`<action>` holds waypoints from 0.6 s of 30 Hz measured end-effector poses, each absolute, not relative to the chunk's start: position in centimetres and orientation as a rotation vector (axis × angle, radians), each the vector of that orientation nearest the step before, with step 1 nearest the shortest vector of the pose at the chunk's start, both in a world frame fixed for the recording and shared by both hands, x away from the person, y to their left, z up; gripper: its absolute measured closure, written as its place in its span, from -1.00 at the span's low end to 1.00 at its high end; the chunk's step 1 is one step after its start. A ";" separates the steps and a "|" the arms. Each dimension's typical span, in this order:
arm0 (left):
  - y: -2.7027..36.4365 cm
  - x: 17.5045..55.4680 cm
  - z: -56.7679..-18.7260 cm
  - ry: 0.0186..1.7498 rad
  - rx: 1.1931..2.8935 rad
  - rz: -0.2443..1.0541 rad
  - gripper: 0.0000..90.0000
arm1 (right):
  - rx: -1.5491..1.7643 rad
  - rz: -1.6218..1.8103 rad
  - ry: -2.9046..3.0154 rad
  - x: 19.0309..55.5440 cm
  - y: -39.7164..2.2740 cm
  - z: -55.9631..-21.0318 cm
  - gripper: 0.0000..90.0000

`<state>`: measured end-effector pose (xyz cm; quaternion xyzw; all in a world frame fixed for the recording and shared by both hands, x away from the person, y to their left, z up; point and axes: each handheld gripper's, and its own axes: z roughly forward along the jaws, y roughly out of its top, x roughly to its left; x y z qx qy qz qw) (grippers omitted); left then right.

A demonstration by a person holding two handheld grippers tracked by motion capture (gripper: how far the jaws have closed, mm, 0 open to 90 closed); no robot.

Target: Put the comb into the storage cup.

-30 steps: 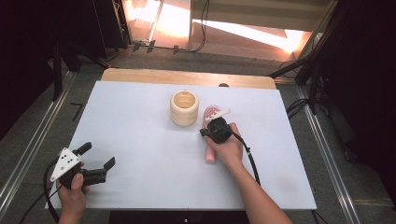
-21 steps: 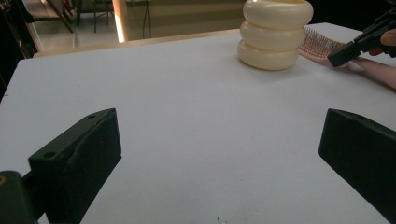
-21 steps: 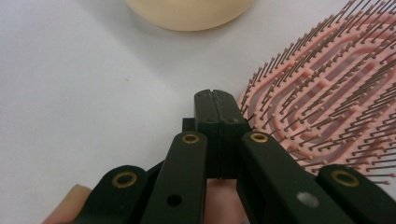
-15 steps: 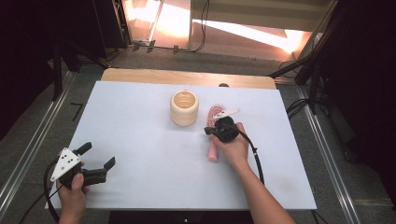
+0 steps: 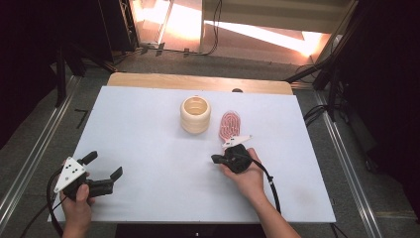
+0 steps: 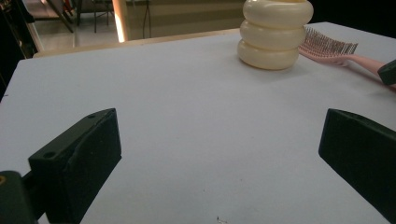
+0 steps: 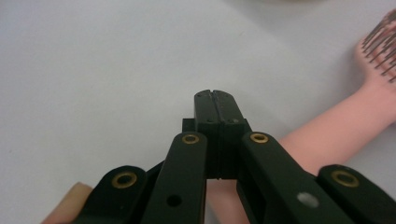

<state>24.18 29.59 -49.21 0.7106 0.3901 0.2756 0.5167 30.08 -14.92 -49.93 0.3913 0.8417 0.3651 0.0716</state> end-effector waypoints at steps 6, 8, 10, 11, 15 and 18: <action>29.7 24.2 -49.2 0.937 1.707 0.663 -1.00 | 1.187 1.077 2.531 29.7 -15.5 -50.2 0.96; 29.6 24.2 -49.2 0.936 1.707 0.663 -1.00 | 1.195 1.065 2.530 29.6 -15.7 -50.2 0.95; 29.7 24.2 -49.2 0.936 1.707 0.664 -1.00 | 1.191 1.061 2.527 29.5 -15.9 -50.2 0.96; 29.7 24.2 -49.2 0.937 1.706 0.663 -1.00 | 1.196 1.064 2.523 29.4 -16.1 -50.2 0.95; 29.7 24.2 -49.2 0.937 1.707 0.663 -1.00 | 1.225 1.058 2.507 29.3 -17.2 -50.3 0.96; 29.6 24.2 -49.2 0.936 1.707 0.663 -1.00 | 1.240 1.047 2.498 29.2 -18.0 -50.3 0.95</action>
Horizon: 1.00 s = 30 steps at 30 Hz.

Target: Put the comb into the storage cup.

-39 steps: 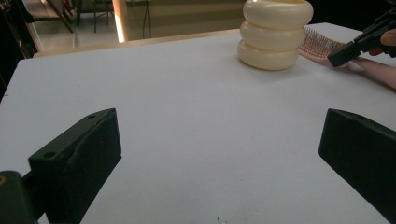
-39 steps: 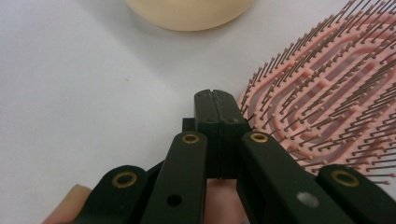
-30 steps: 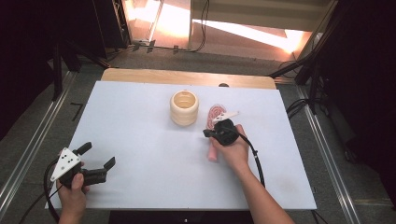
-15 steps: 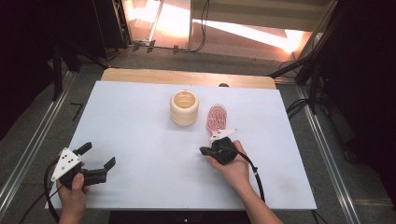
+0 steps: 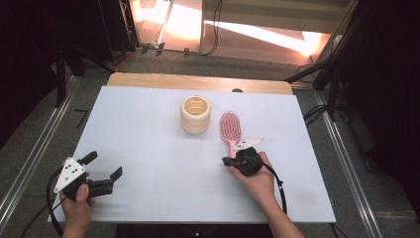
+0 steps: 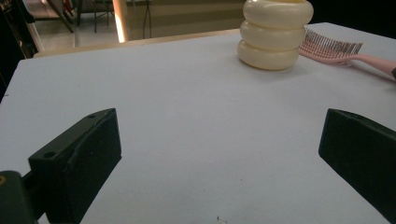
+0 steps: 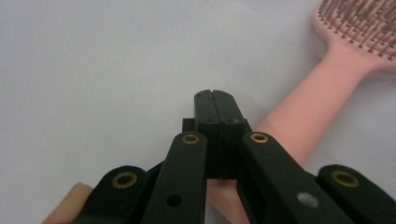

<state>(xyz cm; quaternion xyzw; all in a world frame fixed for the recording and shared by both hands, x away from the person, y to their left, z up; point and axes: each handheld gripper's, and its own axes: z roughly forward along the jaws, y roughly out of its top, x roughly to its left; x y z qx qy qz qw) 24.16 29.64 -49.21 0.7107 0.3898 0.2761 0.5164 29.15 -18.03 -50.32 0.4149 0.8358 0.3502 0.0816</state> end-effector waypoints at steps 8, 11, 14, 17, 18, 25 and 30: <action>29.6 24.2 -49.2 0.936 1.706 0.662 -1.00 | 1.280 1.004 2.476 29.1 -20.3 -50.3 0.95; 29.6 24.2 -49.2 0.935 1.707 0.663 -1.00 | 1.298 0.983 2.470 29.2 -21.0 -50.4 0.95; 29.6 24.2 -49.2 0.935 1.706 0.663 -1.00 | 1.314 0.982 2.457 29.4 -21.9 -50.4 0.95; 29.6 24.1 -49.2 0.937 1.704 0.663 -1.00 | 1.336 0.989 2.436 29.4 -22.6 -50.3 0.95; 29.6 24.1 -49.2 0.938 1.703 0.663 -1.00 | 1.337 0.985 2.435 29.5 -22.9 -50.3 0.95; 29.6 24.2 -49.2 0.935 1.705 0.663 -1.00 | 1.351 0.973 2.422 29.6 -24.2 -50.0 0.95; 29.6 24.2 -49.2 0.936 1.705 0.662 -1.00 | 1.336 0.988 2.433 29.9 -24.2 -48.6 0.54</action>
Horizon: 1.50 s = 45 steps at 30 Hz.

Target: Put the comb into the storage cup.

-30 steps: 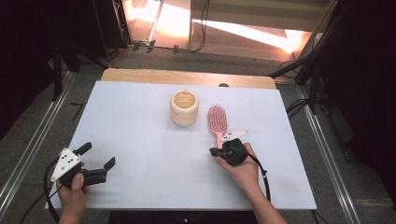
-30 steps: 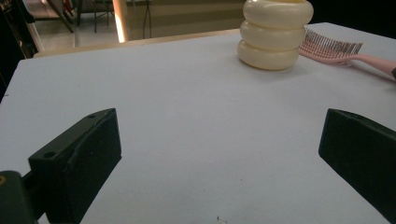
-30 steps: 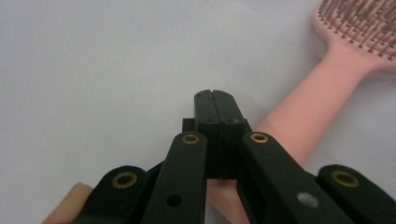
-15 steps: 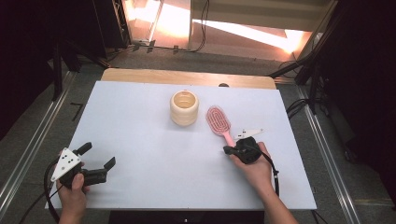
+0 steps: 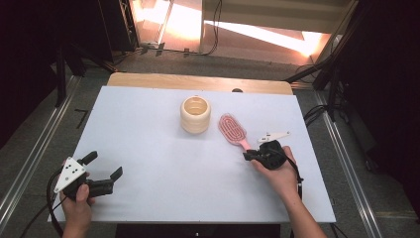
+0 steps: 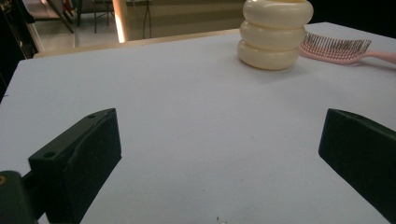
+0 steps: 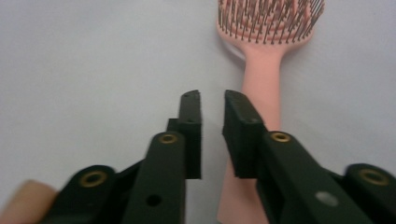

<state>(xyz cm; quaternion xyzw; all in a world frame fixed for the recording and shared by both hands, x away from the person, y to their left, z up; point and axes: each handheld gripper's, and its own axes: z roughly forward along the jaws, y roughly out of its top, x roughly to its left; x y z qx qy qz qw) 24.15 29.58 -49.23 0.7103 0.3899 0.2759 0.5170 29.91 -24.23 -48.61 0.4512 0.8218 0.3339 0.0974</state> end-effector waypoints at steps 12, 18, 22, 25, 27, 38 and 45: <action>29.6 24.2 -49.2 0.932 1.707 0.659 -1.00 | 1.379 0.912 2.495 32.9 -23.5 -46.9 -0.68; 29.6 24.2 -49.2 0.934 1.707 0.658 -1.00 | 1.441 0.904 2.535 34.1 -23.6 -47.2 -1.00; 29.6 24.2 -49.2 0.929 1.714 0.659 -1.00 | 1.449 0.897 2.551 34.7 -23.5 -47.2 -1.00; 29.6 24.2 -49.2 0.929 1.714 0.658 -1.00 | 1.465 0.880 2.550 35.1 -23.5 -47.4 -1.00; 29.6 24.2 -49.2 0.929 1.715 0.658 -1.00 | 1.487 0.864 2.553 35.4 -23.4 -47.6 -1.00; 29.6 24.2 -49.2 0.930 1.714 0.658 -1.00 | 1.549 0.755 2.556 36.8 -22.4 -48.4 -0.49; 29.6 24.2 -49.2 0.930 1.714 0.658 -1.00 | 1.554 0.683 2.557 37.1 -22.2 -48.9 0.02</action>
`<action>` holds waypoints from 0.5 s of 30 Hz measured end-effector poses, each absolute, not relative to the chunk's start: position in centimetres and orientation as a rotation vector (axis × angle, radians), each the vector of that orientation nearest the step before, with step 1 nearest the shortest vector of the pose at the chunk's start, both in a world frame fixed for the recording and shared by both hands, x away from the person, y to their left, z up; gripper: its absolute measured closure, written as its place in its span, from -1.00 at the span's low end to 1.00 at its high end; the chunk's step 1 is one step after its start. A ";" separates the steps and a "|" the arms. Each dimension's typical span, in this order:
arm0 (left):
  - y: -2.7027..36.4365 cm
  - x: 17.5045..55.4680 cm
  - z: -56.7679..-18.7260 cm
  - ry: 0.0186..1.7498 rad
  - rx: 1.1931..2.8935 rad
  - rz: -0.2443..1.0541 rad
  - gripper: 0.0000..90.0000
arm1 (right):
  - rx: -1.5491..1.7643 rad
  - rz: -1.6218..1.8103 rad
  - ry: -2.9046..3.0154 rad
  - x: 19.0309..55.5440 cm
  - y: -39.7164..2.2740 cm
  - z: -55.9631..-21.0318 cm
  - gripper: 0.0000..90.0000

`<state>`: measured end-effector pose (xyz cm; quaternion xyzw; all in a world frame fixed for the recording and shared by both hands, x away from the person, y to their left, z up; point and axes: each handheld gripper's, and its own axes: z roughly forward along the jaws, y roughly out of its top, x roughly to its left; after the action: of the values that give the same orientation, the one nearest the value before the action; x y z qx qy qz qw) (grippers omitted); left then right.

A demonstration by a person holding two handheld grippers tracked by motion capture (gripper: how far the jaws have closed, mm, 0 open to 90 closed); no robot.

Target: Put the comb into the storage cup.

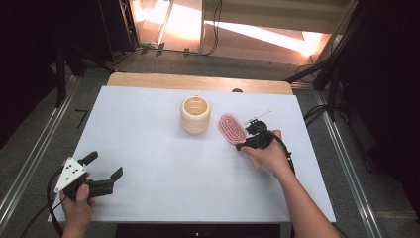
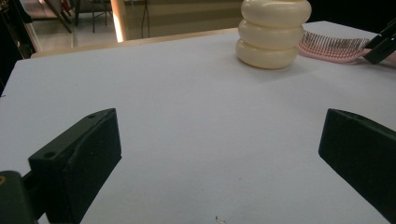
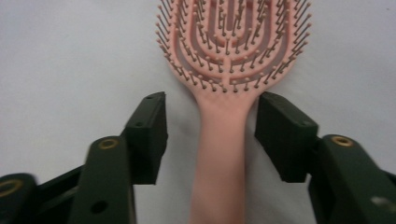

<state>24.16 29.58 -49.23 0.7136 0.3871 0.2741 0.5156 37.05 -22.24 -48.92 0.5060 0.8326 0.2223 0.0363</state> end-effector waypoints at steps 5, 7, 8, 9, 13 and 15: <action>29.6 24.2 -49.2 0.931 1.718 0.661 -1.00 | 1.545 0.654 2.548 37.1 -22.2 -49.0 0.20; 29.5 24.2 -49.2 0.933 1.718 0.663 -1.00 | 1.520 0.640 2.546 37.0 -22.2 -49.0 0.32; 29.5 24.2 -49.2 0.930 1.719 0.664 -1.00 | 1.488 0.629 2.549 37.0 -22.2 -49.1 0.32; 29.5 24.2 -49.2 0.929 1.719 0.664 -1.00 | 1.490 0.629 2.543 36.9 -22.2 -49.1 0.35; 29.5 24.2 -49.2 0.930 1.722 0.665 -1.00 | 1.444 0.605 2.530 36.7 -22.1 -49.2 0.49; 29.5 24.1 -49.2 0.930 1.722 0.665 -1.00 | 1.446 0.616 2.529 36.7 -22.2 -49.2 0.50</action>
<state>24.15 29.48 -49.23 0.7156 0.3866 0.2763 0.5119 36.68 -22.19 -49.20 0.4840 0.8465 0.2062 0.0818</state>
